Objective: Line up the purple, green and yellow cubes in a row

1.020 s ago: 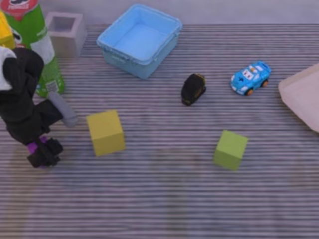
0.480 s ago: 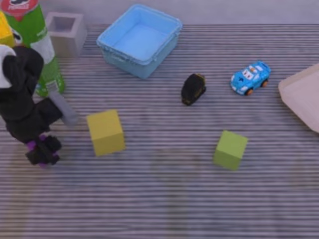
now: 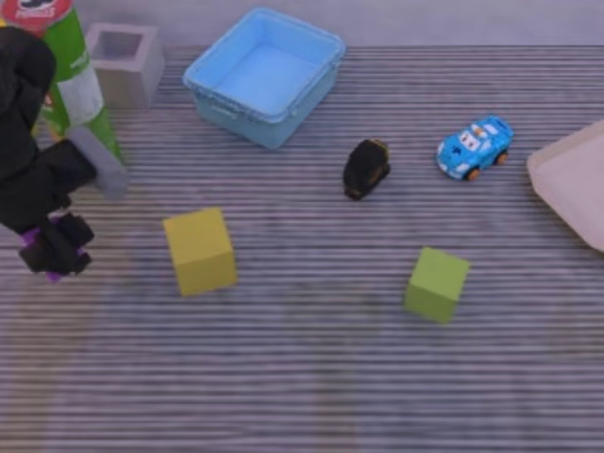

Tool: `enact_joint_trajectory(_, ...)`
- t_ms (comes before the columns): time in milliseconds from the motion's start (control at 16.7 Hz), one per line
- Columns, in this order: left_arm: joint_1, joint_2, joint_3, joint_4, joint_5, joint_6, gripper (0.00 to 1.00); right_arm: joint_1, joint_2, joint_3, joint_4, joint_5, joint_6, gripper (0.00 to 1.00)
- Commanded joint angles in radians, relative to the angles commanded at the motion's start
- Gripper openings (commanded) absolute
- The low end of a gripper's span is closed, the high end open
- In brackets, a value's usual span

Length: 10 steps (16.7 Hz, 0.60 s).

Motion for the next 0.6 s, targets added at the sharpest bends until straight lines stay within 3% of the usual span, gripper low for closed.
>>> enact_joint_trajectory(360, -0.041, 0.022, 0.026, -0.010, 0.000, -0.005, 0.00, 0.000, 0.000, 0.000, 0.000, 0.000, 0.000, 1.00)
enact_joint_trajectory(600, -0.231, 0.099, 0.151, -0.062, 0.000, -0.052, 0.00, 0.000, 0.000, 0.000, 0.000, 0.000, 0.000, 1.00)
